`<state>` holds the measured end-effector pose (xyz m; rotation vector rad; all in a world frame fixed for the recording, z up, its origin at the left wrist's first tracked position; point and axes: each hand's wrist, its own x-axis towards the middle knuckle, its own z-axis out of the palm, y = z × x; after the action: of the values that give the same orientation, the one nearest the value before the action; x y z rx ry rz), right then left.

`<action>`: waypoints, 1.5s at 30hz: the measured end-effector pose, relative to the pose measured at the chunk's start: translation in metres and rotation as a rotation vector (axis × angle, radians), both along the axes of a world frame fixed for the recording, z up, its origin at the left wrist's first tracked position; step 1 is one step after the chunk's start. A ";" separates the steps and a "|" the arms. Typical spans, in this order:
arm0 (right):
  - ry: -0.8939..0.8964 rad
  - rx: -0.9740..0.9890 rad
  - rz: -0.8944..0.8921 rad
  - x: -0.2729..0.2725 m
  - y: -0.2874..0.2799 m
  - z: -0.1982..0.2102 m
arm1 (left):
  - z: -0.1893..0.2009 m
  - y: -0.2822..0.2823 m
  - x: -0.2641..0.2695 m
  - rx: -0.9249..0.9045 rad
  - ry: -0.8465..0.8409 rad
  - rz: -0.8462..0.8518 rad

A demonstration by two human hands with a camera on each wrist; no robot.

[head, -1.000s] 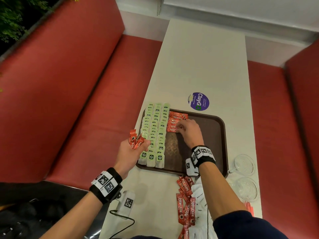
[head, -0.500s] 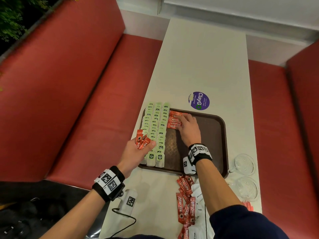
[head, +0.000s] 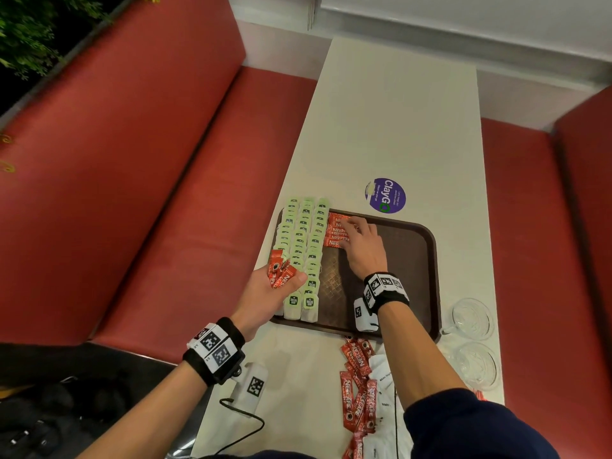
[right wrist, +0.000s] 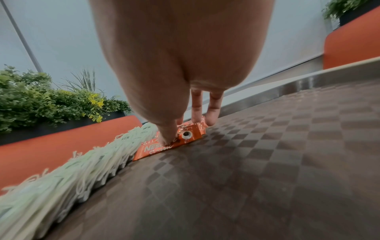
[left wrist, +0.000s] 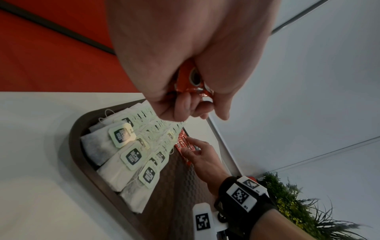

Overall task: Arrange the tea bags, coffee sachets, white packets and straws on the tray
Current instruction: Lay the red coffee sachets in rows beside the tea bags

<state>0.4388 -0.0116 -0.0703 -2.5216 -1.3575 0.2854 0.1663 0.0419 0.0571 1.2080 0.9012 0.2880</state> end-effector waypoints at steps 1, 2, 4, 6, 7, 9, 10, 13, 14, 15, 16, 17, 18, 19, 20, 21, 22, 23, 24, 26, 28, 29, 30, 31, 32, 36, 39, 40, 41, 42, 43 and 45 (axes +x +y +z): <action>-0.005 -0.013 0.005 0.000 0.000 0.000 | 0.000 0.000 0.000 0.002 0.006 -0.004; -0.012 -0.017 0.013 0.001 0.000 0.000 | -0.001 0.000 -0.001 0.009 0.020 -0.006; -0.010 -0.015 0.023 0.001 0.001 0.001 | -0.002 0.001 -0.002 0.015 0.037 -0.008; 0.007 0.017 0.013 -0.001 0.000 0.005 | -0.001 0.000 -0.002 -0.003 0.034 -0.012; 0.020 0.055 -0.005 -0.002 -0.002 0.009 | 0.000 0.000 -0.001 -0.017 0.023 -0.008; 0.055 0.170 -0.049 -0.008 -0.006 0.021 | 0.002 -0.002 0.001 -0.057 -0.012 0.008; 0.080 0.237 -0.067 -0.014 -0.009 0.030 | 0.002 -0.002 0.002 -0.084 -0.020 0.014; 0.272 0.392 -0.111 -0.049 -0.024 0.070 | 0.003 -0.001 0.005 -0.185 -0.073 0.025; 0.370 0.419 -0.118 -0.064 -0.032 0.084 | 0.004 -0.002 0.007 -0.212 -0.102 0.030; 0.473 0.434 -0.123 -0.080 -0.040 0.098 | 0.005 -0.004 0.008 -0.235 -0.129 0.028; 0.577 0.439 -0.131 -0.095 -0.048 0.109 | 0.007 -0.005 0.010 -0.249 -0.150 0.020; 0.676 0.436 -0.140 -0.109 -0.055 0.120 | 0.007 -0.007 0.012 -0.254 -0.163 0.009; 0.764 0.429 -0.148 -0.121 -0.061 0.128 | 0.006 -0.010 0.014 -0.250 -0.173 -0.008; 0.831 0.429 -0.156 -0.131 -0.067 0.134 | 0.005 -0.013 0.015 -0.243 -0.177 -0.024; 0.873 0.440 -0.163 -0.140 -0.071 0.138 | 0.002 -0.015 0.016 -0.230 -0.172 -0.037; 0.889 0.455 -0.168 -0.145 -0.075 0.140 | 0.000 -0.018 0.017 -0.218 -0.148 -0.043; 0.888 0.472 -0.171 -0.149 -0.078 0.142 | 0.000 -0.020 0.017 -0.203 -0.116 -0.050; 0.889 0.488 -0.174 -0.151 -0.080 0.143 | 0.000 -0.021 0.017 -0.180 -0.081 -0.065; 0.900 0.504 -0.179 -0.153 -0.082 0.144 | 0.002 -0.022 0.017 -0.153 -0.051 -0.090; 0.971 0.544 -0.205 -0.154 -0.086 0.146 | 0.006 -0.022 0.015 -0.090 -0.001 -0.157; 1.077 0.615 -0.292 -0.153 -0.089 0.147 | 0.006 -0.018 0.010 -0.041 -0.010 -0.198; 1.125 0.657 -0.348 -0.151 -0.091 0.147 | 0.009 -0.017 0.007 -0.015 -0.016 -0.215; 1.159 0.692 -0.393 -0.149 -0.093 0.148 | 0.012 -0.016 0.004 0.011 -0.023 -0.237; 1.169 0.711 -0.419 -0.146 -0.095 0.148 | 0.012 -0.015 0.001 0.044 -0.036 -0.258; 1.153 0.713 -0.423 -0.144 -0.096 0.149 | 0.012 -0.015 -0.001 0.076 -0.049 -0.279; 0.999 0.706 -0.403 -0.145 -0.094 0.154 | 0.013 -0.015 -0.003 0.140 -0.049 -0.299; 0.896 0.682 -0.347 -0.140 -0.092 0.158 | 0.022 -0.011 0.000 0.122 -0.068 -0.249; 0.859 0.641 -0.283 -0.136 -0.092 0.159 | 0.022 -0.009 0.001 0.117 -0.079 -0.219; 0.823 0.581 -0.205 -0.133 -0.092 0.159 | 0.020 -0.007 0.002 0.122 -0.086 -0.200; 0.791 0.512 -0.132 -0.131 -0.091 0.158 | 0.022 -0.006 0.003 0.140 -0.084 -0.187; 0.773 0.448 -0.083 -0.130 -0.091 0.157 | 0.019 -0.004 0.004 0.151 -0.080 -0.185; 0.765 0.389 -0.067 -0.128 -0.089 0.156 | 0.013 -0.003 0.007 0.179 -0.068 -0.181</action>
<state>0.3106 -0.1004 0.0856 -1.8298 -0.9024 0.7849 0.1729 0.0394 0.0702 1.4276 0.7123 0.2667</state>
